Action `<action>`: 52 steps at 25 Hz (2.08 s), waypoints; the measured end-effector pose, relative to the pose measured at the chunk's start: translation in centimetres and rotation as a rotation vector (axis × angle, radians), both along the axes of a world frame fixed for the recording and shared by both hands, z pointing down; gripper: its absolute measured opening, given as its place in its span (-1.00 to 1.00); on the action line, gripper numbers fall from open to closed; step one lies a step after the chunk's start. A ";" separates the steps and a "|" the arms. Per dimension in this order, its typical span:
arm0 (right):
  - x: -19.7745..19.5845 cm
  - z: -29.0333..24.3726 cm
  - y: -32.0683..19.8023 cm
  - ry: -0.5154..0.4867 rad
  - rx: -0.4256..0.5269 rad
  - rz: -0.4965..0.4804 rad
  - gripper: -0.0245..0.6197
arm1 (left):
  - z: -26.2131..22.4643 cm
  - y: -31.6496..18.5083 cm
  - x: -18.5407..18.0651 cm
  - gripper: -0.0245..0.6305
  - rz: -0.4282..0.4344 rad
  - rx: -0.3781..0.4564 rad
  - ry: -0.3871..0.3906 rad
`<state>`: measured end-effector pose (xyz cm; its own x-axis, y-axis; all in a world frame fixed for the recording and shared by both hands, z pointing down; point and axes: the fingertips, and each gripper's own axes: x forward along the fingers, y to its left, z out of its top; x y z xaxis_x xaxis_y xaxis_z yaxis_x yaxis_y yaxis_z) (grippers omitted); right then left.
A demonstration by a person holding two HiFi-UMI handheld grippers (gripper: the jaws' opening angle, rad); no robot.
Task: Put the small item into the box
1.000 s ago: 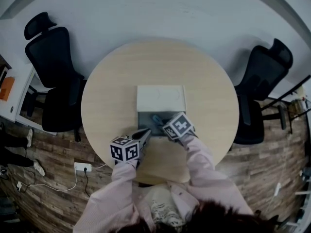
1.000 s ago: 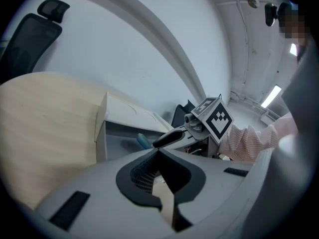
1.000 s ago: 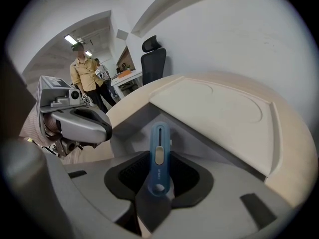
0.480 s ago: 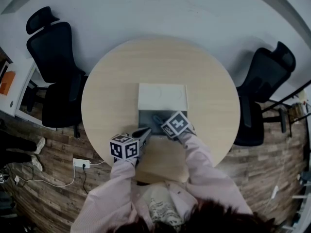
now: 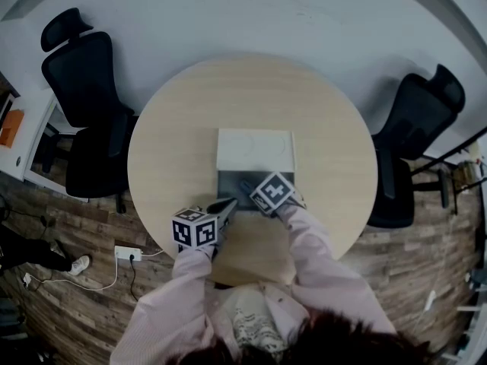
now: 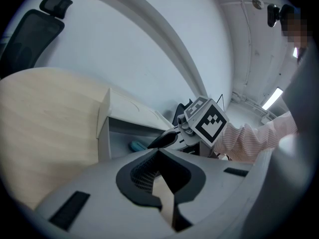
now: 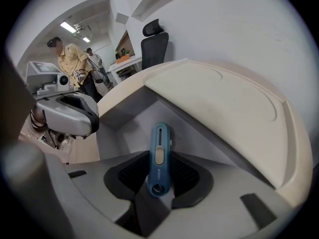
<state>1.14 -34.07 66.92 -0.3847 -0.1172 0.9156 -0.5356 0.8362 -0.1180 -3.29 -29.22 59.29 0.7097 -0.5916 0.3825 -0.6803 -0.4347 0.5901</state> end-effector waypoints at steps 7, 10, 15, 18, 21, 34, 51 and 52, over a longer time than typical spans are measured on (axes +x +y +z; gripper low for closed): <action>0.1 0.3 -0.3 0.045 0.006 -0.021 -0.51 | 0.1 0.1 0.2 -0.90 0.005 -0.003 -0.003; -0.1 0.2 -0.1 0.054 0.009 -0.022 -0.51 | 0.1 0.1 0.2 -0.90 0.003 0.000 -0.001; -1.5 -0.8 1.0 0.027 -0.003 -0.025 -0.51 | -0.1 0.2 0.0 -0.90 -0.006 0.001 0.003; -1.1 -0.7 0.7 0.064 0.019 -0.019 -0.50 | -0.2 0.2 0.0 -0.90 -0.008 0.002 0.004; -0.4 -0.6 0.6 0.105 0.026 -0.017 -0.50 | -0.2 0.3 0.0 -0.90 -0.011 0.001 0.006; 0.1 -0.6 0.3 0.139 0.053 0.024 -0.45 | -0.3 0.5 0.0 -0.90 -0.011 -0.001 0.013; -0.9 -3.6 1.4 -0.136 0.099 0.115 -0.44 | -1.0 1.0 -0.3 -0.90 -0.006 0.028 0.036; -0.3 -3.6 1.0 -0.136 0.129 0.129 -0.45 | -1.1 1.1 -0.4 -0.90 -0.005 0.032 0.035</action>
<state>0.89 -33.03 63.30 -0.4781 -0.2864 0.8303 -0.6258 0.7744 -0.0932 -3.70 -28.15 58.18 0.7193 -0.6068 0.3381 -0.6618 -0.4505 0.5992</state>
